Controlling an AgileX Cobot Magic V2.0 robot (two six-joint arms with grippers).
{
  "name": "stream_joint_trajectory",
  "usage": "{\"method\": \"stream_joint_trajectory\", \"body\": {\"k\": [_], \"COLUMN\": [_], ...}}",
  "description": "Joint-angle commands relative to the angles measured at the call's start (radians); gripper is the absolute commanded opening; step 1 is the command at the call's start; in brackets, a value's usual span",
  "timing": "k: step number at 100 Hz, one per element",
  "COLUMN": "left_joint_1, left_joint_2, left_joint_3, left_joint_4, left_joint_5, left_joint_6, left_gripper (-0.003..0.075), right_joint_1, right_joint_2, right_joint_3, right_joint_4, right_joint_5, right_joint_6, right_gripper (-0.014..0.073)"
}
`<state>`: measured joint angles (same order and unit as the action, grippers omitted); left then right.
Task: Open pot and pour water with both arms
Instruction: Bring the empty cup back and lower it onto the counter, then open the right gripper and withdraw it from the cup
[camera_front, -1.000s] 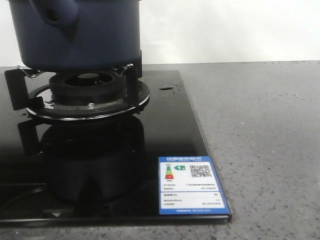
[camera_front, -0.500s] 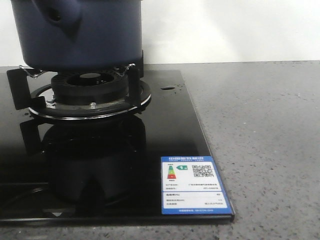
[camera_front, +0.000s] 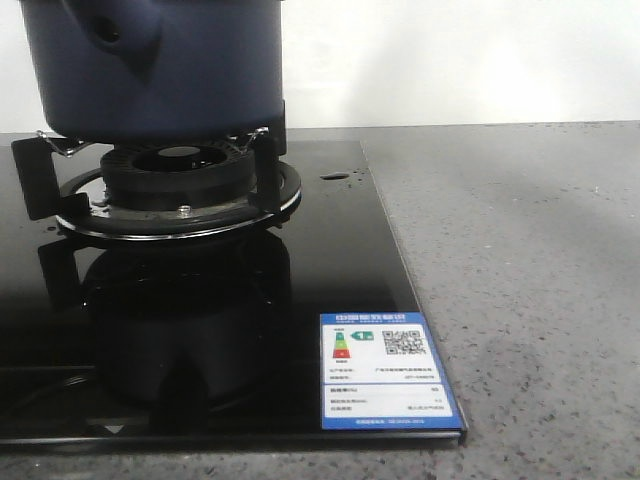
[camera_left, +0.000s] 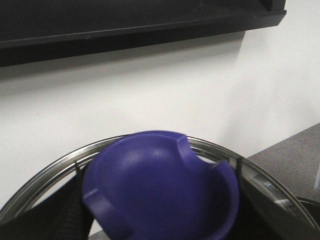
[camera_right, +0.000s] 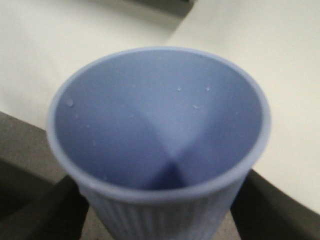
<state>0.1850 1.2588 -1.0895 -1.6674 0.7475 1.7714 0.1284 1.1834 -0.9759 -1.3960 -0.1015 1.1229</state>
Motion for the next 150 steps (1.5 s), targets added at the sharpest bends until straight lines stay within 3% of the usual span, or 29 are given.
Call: {"method": "stream_joint_trajectory", "body": {"k": [1,18,30,51,86,102,150], "left_joint_1": [0.0,0.0,0.0,0.0,0.0,0.0,0.0], "left_joint_2": [-0.036,-0.036,-0.036,-0.036,-0.036,-0.036,-0.036], "left_joint_3": [-0.04,-0.04,-0.04,-0.04,-0.04,-0.04,-0.04], "left_joint_4": [-0.079,-0.079,-0.079,-0.079,-0.079,-0.079,-0.079], "left_joint_5": [0.023,0.023,0.023,0.023,0.023,0.023,0.023], "left_joint_6": [-0.011,-0.011,-0.011,-0.011,-0.011,-0.011,-0.011], "left_gripper": [0.0369,0.0369,0.0369,0.0369,0.0369,0.0369,0.0369], "right_joint_1": [-0.095,-0.314,-0.405,-0.396,-0.396,-0.396,-0.396], "right_joint_2": [-0.048,-0.05,-0.05,-0.041,0.11,0.172,0.231], "right_joint_3": [0.05,0.175,0.255,0.34,0.344,0.344,0.344], "right_joint_4": [0.058,0.195,0.258,0.267,0.286,0.314,0.371], "right_joint_5": [-0.144,-0.44,-0.49,-0.495,-0.612,-0.661,-0.7], "right_joint_6": [0.021,-0.009,-0.092,-0.312,-0.323,-0.388,-0.451], "right_gripper": [0.0345,0.0345,0.0345,0.0345,0.0345,0.0345,0.0345]}}
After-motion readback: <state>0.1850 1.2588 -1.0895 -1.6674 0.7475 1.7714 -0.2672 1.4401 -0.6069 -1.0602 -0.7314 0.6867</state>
